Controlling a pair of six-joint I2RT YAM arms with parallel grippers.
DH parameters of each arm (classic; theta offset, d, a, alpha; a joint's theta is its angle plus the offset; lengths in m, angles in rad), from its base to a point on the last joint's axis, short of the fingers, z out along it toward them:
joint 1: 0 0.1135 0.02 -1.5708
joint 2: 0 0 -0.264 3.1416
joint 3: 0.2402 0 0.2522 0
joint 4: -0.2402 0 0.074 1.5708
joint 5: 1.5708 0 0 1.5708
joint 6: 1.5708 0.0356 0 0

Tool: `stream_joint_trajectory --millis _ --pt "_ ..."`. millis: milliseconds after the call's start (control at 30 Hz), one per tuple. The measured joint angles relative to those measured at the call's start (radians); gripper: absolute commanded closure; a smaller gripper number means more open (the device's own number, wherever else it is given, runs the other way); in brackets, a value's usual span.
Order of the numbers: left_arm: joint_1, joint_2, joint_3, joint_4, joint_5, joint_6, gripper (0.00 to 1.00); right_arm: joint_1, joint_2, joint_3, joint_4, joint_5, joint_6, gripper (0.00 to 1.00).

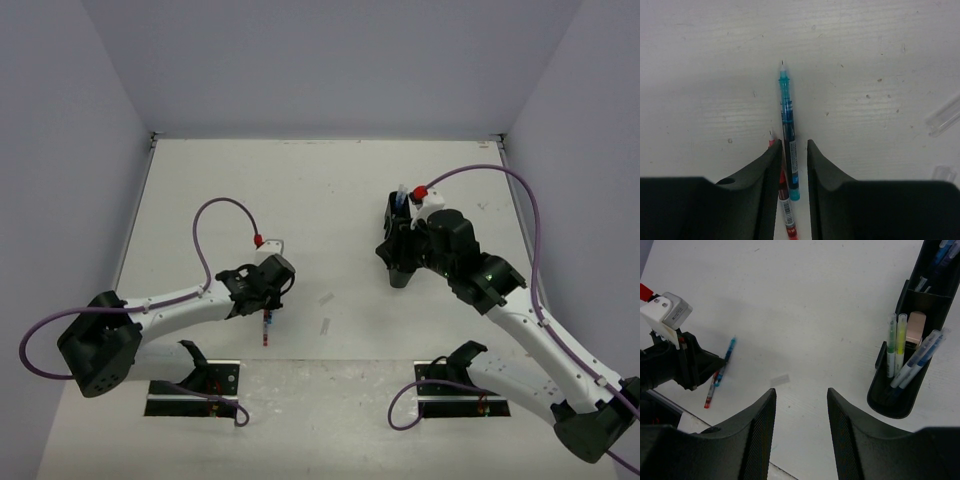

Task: Sort the stationery into containers
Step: Pick up the pen from the center of the board.

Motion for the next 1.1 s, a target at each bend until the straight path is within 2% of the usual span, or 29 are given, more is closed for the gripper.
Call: stream_joint_trajectory --millis 167,300,833,1033,1100 --pt "0.0 0.0 -0.021 0.011 0.011 -0.001 0.74 0.0 0.003 0.0 0.0 -0.031 0.0 0.53" --pt "0.0 0.0 -0.023 0.016 0.018 -0.001 0.81 0.0 0.007 0.0 0.0 -0.037 0.0 0.53" --pt "0.0 0.007 -0.068 0.074 0.047 -0.011 0.83 0.0 0.007 0.0 0.0 -0.056 0.0 0.53" --pt "-0.004 0.007 -0.071 0.089 0.056 -0.011 0.88 0.0 0.007 0.0 0.0 -0.056 0.0 0.52" --pt "-0.01 0.01 -0.071 0.095 0.057 -0.011 0.96 0.0 0.005 0.0 0.0 -0.056 0.0 0.51"
